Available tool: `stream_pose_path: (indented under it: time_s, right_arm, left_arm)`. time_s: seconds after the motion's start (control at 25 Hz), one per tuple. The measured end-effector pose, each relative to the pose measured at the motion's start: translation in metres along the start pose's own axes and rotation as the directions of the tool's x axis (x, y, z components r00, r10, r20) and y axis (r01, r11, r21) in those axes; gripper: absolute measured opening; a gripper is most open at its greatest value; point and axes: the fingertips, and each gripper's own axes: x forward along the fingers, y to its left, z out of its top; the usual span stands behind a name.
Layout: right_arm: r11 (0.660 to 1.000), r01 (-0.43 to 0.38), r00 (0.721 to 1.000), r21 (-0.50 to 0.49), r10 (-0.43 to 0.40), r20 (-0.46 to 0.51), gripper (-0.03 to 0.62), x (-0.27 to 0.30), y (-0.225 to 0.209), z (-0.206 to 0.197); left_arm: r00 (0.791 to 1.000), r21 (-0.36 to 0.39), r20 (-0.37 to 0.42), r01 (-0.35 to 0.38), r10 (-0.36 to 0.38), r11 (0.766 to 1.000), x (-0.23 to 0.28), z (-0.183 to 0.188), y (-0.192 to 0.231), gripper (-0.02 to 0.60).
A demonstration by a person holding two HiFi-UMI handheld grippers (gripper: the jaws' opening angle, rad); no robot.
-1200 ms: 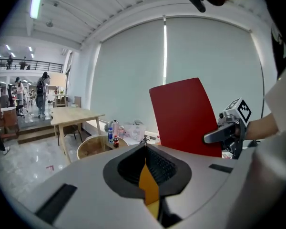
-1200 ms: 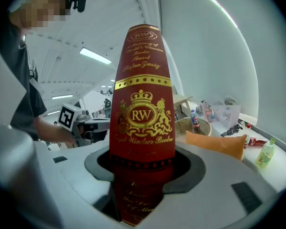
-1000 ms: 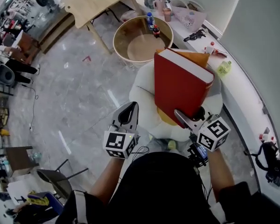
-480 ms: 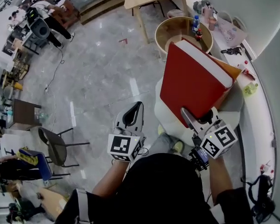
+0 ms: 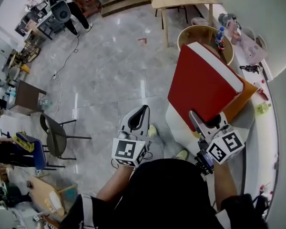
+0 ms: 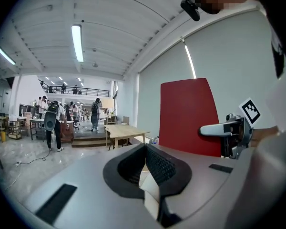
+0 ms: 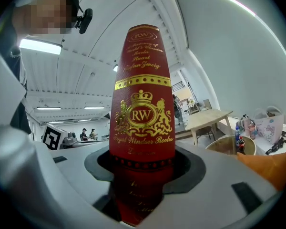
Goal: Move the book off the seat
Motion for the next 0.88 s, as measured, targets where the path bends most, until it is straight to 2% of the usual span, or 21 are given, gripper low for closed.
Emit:
stream_pose_path:
  time_s: [0.16,0.36,0.56,0.88]
  right_arm:
    - [1.000,0.030,0.999,0.005,-0.030,0.012,0.246,0.025,-0.003,0.008]
    - [0.995,0.097,0.995,-0.010,-0.097,0.013,0.245,0.071,-0.016,0.013]
    - [0.983,0.183,0.983,-0.016,-0.182,0.031,0.245,0.123,-0.044,0.023]
    - [0.948,0.318,0.945,-0.004,-0.317,0.074,0.245,0.218,-0.065,0.036]
  left_arm:
    - [1.000,-0.031,0.004,-0.017,0.017,0.999,0.001,-0.001,0.031,0.014]
    - [1.000,-0.059,-0.003,0.006,-0.006,0.998,0.022,-0.008,0.076,0.014]
    - [0.999,-0.079,-0.003,0.052,-0.053,0.996,0.066,-0.009,0.131,0.014]
    - [0.989,-0.058,0.002,0.149,-0.149,0.987,0.126,-0.003,0.231,0.014]
